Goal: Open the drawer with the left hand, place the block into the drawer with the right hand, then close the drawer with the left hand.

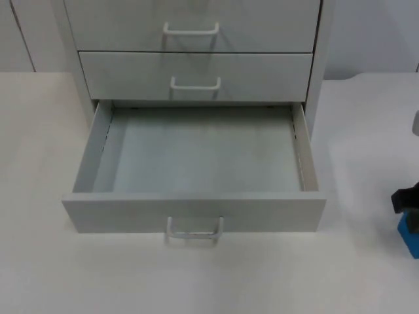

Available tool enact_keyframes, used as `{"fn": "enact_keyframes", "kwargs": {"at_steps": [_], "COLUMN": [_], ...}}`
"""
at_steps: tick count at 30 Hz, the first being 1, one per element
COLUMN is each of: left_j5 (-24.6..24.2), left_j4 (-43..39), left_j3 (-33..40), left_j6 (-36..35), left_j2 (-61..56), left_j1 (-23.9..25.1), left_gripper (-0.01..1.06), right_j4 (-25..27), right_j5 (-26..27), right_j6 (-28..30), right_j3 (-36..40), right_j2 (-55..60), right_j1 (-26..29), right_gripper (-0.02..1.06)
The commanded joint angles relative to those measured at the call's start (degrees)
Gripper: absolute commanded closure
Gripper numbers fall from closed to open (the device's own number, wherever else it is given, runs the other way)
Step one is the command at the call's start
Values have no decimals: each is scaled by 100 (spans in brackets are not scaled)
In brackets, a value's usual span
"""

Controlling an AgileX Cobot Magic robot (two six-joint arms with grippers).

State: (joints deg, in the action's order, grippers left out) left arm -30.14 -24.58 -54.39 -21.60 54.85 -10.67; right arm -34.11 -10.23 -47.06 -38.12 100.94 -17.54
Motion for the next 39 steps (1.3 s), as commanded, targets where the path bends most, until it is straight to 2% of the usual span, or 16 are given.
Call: {"fn": "enact_keyframes", "kwargs": {"at_steps": [1,3,4,5,10,16,19,25,29,33,39], "left_j5": [43,43,43,43,43,43,43,43,43,43,58], "left_j4": [-49,-49,-49,-49,-49,-49,-49,-49,-49,-49,-47], "left_j3": [33,33,33,33,33,33,33,33,33,33,33], "left_j6": [-11,-11,-11,-11,-11,-11,-11,-11,-11,-11,-11], "left_j2": [11,11,11,11,11,11,11,11,11,11,11], "left_j1": [-7,-7,-7,-7,-7,-7,-7,-7,-7,-7,-7], "left_gripper": [0,0,0,0,0,0,0,0,0,0,0], "right_j4": [-31,-31,-31,-31,-16,-16,-16,11,119,119,119], "right_j5": [52,52,52,40,-97,-583,-940,-1311,-1345,-1131,-1049], "right_j6": [-98,-158,-158,-158,-158,-96,129,170,170,170,611], "right_j3": [-12,-12,-12,-12,-12,-12,-12,-12,-12,-25,-487], "right_j2": [9,9,9,9,-159,-1010,-1638,-2632,-2980,-3123,-3123], "right_j1": [17,17,17,17,17,6,-157,-640,-991,-1330,-1793], "right_gripper": [81,100,100,104,105,105,105,105,105,105,105]}}
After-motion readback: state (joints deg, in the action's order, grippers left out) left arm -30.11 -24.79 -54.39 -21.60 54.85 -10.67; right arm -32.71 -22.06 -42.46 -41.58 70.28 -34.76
